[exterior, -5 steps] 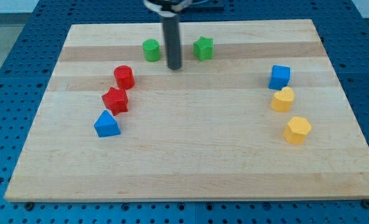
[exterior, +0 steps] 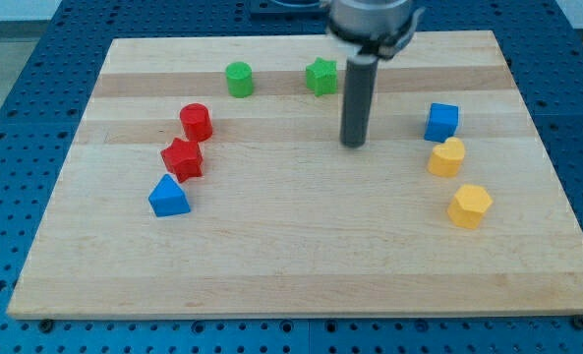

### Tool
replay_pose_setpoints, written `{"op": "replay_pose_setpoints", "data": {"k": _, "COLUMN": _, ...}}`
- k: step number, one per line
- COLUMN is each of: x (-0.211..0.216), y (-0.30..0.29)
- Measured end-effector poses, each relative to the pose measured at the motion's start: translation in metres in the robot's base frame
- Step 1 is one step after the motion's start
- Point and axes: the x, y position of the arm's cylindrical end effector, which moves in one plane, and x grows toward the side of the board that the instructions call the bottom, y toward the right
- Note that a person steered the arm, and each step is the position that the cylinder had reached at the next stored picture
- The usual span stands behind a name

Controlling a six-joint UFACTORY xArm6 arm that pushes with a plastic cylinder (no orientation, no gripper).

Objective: Move the green circle towards the group of blocks

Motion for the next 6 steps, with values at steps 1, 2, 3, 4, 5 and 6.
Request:
{"op": "replay_pose_setpoints", "data": {"k": 1, "x": -0.062, "y": 0.043}}
{"op": "replay_pose_setpoints", "data": {"k": 2, "x": -0.131, "y": 0.012}}
{"op": "replay_pose_setpoints", "data": {"k": 3, "x": -0.16, "y": -0.068}}
{"op": "replay_pose_setpoints", "data": {"k": 4, "x": -0.166, "y": -0.049}}
{"op": "replay_pose_setpoints", "data": {"k": 5, "x": -0.142, "y": -0.065}}
{"op": "replay_pose_setpoints", "data": {"k": 6, "x": -0.134, "y": -0.101}}
